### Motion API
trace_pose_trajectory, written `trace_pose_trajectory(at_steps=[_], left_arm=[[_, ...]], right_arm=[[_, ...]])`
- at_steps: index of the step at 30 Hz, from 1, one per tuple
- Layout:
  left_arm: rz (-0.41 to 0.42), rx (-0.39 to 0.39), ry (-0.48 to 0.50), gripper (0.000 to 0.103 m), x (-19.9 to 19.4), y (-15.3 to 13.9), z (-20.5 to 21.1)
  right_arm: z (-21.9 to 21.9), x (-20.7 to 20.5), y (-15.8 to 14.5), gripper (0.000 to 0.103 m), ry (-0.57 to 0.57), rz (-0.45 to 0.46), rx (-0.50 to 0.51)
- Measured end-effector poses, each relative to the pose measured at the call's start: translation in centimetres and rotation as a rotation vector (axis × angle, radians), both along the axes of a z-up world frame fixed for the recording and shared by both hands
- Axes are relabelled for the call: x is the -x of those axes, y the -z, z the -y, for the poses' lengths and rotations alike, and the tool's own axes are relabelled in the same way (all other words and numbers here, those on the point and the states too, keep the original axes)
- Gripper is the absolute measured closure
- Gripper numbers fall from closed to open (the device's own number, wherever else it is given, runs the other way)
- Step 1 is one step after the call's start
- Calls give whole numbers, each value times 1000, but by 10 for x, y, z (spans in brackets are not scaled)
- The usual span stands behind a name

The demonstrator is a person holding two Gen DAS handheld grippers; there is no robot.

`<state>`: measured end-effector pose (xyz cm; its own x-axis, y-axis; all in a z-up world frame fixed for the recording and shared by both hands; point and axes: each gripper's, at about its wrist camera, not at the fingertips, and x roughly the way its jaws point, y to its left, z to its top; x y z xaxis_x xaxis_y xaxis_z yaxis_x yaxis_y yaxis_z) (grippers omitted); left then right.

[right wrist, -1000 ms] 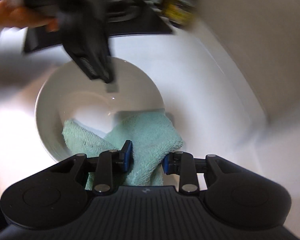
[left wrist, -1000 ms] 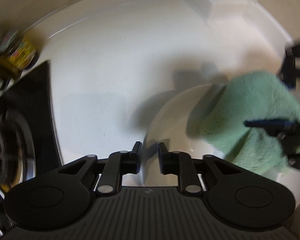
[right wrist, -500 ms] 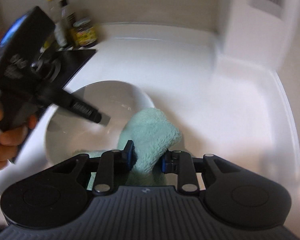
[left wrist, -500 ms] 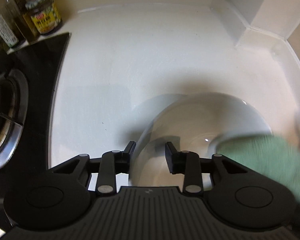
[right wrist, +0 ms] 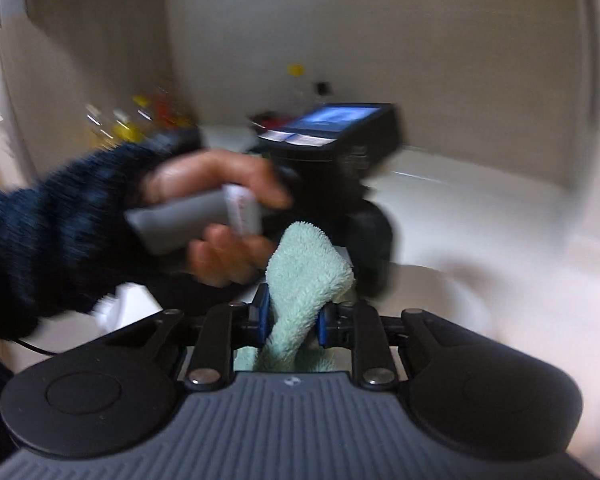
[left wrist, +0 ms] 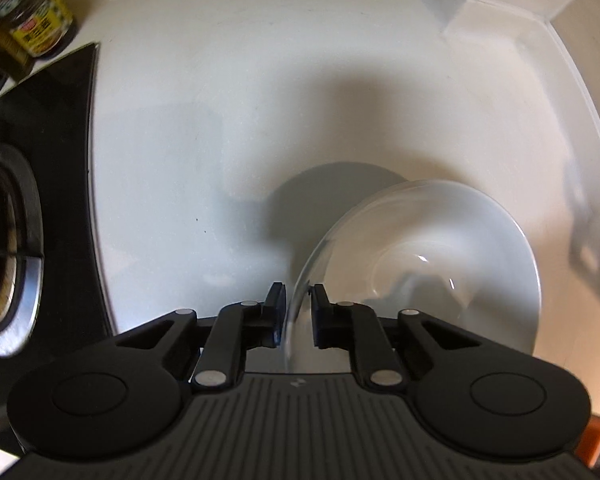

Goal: Clean bowl
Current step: 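Tilt the bowl up with the left tool while the right tool wipes its outer side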

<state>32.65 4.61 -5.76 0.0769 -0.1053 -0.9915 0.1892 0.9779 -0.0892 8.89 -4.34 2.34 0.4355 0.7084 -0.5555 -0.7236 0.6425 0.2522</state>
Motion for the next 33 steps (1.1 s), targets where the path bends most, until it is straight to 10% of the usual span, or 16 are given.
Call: trace_pose_trajectory(at_steps=[7,13,21,29,33], left_arm=[[42,-1,31,89,8,-1,4],[72,-6,43,85,7,1,6],[89,0,53,81,11,8,-2],[22,86,-52,82,6,17,-17],[-23,119,-151,86,-3,20,-24]], right_arm=[[-37,-44,41,85,109,-50,104],[-24,-66,52,85,168,-260,0],[-13,-42,33,85,-139,-92,297],[-17,-42,23,86,-51,52,576],[-55,-36,27,86,-167,122,536]])
